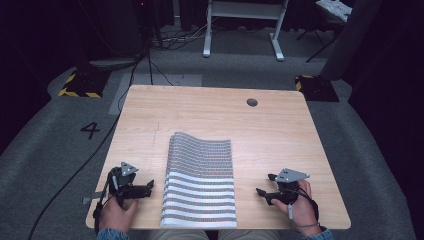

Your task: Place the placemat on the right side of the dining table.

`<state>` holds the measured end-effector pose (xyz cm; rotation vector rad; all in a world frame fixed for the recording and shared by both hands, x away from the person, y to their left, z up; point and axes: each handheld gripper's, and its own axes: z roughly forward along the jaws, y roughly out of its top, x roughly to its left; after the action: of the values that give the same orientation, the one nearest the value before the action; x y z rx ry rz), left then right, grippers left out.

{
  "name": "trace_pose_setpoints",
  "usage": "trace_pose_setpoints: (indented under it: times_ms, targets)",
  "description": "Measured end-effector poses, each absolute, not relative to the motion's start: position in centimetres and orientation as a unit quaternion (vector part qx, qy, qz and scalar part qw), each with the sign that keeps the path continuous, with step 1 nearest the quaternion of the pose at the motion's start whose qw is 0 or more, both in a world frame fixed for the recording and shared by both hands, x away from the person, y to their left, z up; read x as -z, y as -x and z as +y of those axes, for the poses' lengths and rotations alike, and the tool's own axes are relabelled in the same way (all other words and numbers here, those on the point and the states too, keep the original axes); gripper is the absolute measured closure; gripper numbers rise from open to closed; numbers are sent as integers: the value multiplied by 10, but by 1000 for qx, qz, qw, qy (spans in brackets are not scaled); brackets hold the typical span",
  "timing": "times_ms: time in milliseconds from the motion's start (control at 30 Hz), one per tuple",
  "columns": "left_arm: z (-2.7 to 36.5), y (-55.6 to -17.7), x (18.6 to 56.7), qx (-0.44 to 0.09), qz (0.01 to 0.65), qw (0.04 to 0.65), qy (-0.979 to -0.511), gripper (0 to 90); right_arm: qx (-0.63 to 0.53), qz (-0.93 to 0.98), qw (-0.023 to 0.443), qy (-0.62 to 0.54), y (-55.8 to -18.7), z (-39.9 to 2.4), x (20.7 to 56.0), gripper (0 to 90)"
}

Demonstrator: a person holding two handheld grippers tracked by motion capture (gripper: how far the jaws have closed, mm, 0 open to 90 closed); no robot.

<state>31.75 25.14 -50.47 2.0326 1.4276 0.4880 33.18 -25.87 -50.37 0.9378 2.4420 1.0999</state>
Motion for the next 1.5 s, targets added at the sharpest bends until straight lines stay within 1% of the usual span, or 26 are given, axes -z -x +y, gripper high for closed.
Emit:
trace_pose_setpoints:
  times_ms: [233,267,300,400,567,733,933,1200,1500]
  targets:
    - [252,-319,505,-185,536,299,-767,1,-381,848,148,-338,-331,-257,503,259]
    - [252,-320,505,-182,533,302,-769,1,-374,853,143,-335,-332,-257,500,327]
    - [252,-320,505,-182,533,302,-769,1,-379,852,135,-334,-331,-257,497,340]
    - [252,-320,505,-182,532,302,-769,1,-390,849,124,-334,-331,-256,488,348]
    - [252,-320,505,-182,533,302,-769,1,-387,858,122,-316,-331,-251,466,371]
    - [252,-318,505,-187,536,300,-767,13,-387,863,107,-306,-335,-243,449,372]
    - [252,-316,505,-186,534,302,-768,14,-395,869,91,-283,-341,-223,436,345]
    - [252,-315,504,-186,531,300,-771,14,-397,881,80,-246,-349,-184,423,244]
    - [252,-318,505,-181,528,304,-772,10,-404,884,66,-225,-353,-136,414,176]
